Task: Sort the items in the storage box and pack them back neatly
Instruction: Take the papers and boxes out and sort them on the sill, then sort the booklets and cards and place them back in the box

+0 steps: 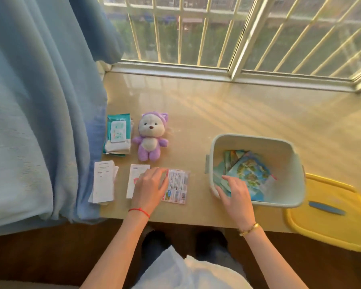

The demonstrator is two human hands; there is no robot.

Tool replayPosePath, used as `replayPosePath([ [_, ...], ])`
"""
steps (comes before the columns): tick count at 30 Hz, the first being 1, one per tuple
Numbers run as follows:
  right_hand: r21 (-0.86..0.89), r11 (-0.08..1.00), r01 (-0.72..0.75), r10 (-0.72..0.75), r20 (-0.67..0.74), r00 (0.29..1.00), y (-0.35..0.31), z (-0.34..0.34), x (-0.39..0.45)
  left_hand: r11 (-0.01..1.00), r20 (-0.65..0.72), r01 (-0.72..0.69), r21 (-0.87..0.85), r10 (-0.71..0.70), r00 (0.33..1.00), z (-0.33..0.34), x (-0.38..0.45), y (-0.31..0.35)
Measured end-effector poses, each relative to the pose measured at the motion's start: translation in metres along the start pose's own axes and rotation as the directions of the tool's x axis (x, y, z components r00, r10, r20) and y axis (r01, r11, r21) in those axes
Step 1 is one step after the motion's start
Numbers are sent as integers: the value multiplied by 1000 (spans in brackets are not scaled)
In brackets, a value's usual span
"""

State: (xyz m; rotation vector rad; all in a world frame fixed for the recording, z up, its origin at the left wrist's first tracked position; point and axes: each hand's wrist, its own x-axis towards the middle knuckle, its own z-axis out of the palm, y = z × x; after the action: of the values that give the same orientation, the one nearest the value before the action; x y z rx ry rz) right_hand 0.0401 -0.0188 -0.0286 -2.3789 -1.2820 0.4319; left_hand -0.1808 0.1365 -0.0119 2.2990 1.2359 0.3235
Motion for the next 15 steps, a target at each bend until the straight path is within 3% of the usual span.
replayPosePath([
  [9, 64, 972, -227, 221, 84, 972, 155, -56, 31, 994, 32, 23, -109, -20, 999, 112, 45, 148],
  [15, 138, 896, -423, 387, 226, 894, 203, -38, 67, 988, 186, 153, -19, -147, 972, 187, 76, 171],
])
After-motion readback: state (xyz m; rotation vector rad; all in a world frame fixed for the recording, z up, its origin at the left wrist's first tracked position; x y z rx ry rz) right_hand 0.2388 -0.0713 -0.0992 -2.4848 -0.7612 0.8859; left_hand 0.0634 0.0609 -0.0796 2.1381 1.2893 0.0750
